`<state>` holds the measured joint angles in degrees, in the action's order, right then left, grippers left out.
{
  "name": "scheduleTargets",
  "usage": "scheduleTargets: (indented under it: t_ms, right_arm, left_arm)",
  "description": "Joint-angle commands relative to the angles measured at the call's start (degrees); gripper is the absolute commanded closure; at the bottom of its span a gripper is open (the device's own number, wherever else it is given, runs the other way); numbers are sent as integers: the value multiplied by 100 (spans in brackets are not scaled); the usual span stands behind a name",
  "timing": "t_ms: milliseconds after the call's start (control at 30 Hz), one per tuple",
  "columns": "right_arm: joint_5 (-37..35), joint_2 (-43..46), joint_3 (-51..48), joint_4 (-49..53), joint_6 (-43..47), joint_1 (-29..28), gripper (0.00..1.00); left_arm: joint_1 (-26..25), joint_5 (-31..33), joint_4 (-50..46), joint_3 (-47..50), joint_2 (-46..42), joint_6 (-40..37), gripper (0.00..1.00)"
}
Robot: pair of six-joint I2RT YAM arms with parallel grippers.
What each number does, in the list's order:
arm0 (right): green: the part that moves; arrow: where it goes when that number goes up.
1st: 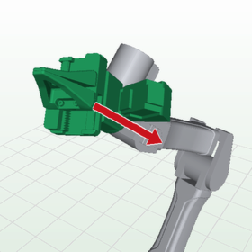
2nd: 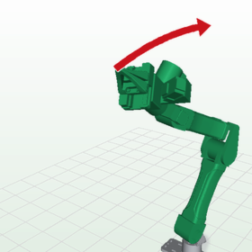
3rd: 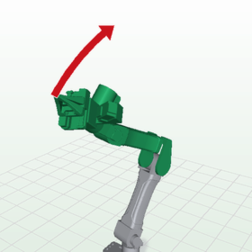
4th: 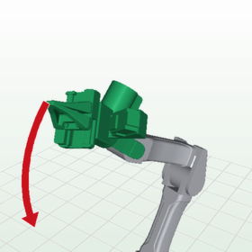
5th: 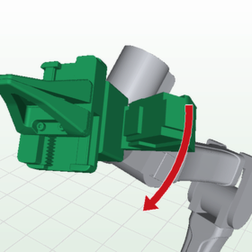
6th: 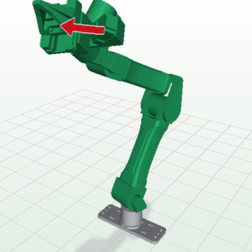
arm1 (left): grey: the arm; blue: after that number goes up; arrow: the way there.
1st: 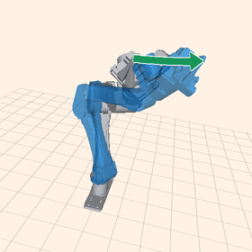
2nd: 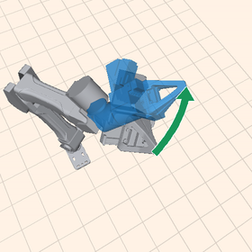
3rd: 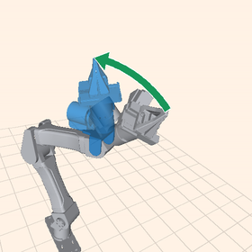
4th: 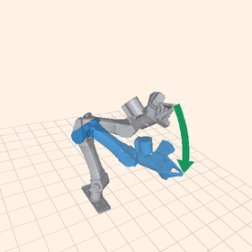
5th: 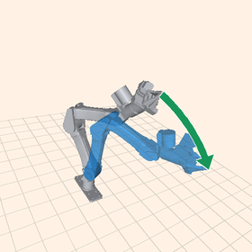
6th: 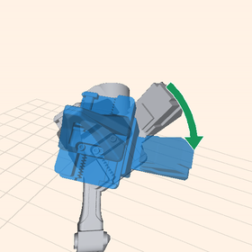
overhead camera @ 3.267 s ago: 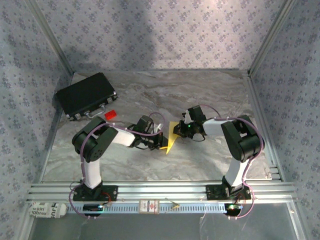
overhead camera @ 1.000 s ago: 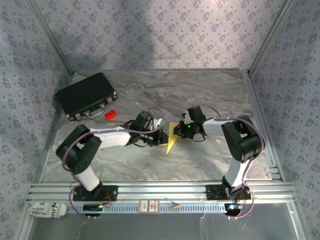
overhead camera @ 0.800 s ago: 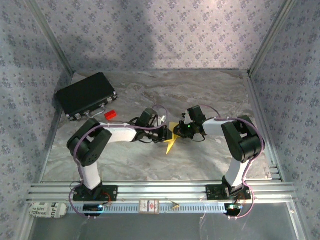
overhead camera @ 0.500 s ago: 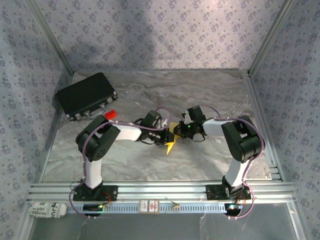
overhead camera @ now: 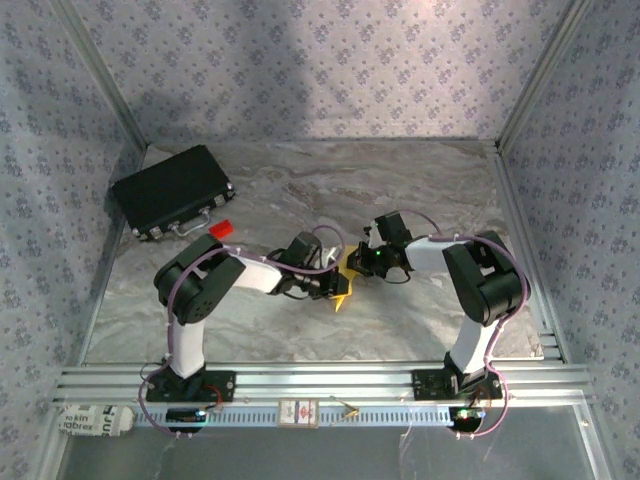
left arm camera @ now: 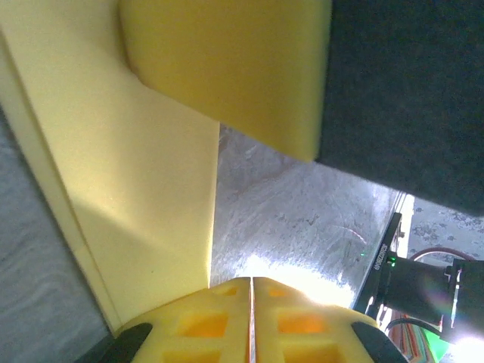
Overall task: Fold a paper plane with a square sheet of paper (pick it up from the middle)
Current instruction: Fold the wing for the fifth time at the center of the table.
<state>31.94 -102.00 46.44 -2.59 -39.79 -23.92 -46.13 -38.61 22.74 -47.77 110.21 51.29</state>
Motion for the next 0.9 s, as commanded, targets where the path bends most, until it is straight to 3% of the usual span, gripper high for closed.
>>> scheduleTargets:
  t_ms: [0, 567, 733, 867]
  right_arm:
    - [-848, -259, -174, 714, 112, 32, 93]
    - [-869, -237, -145, 763, 120, 37, 93]
    - [-857, -237, -120, 763, 110, 28, 93]
    - [-850, -251, -129, 756, 103, 19, 93]
  left_arm:
    - [-199, -91, -755, 422, -42, 36, 91]
    - [-480, 180, -2178, 803, -861, -625, 93]
    - [-469, 253, -2198, 792, -1519, -605, 94]
    - [-270, 234, -1668, 701, -2023, -308, 94]
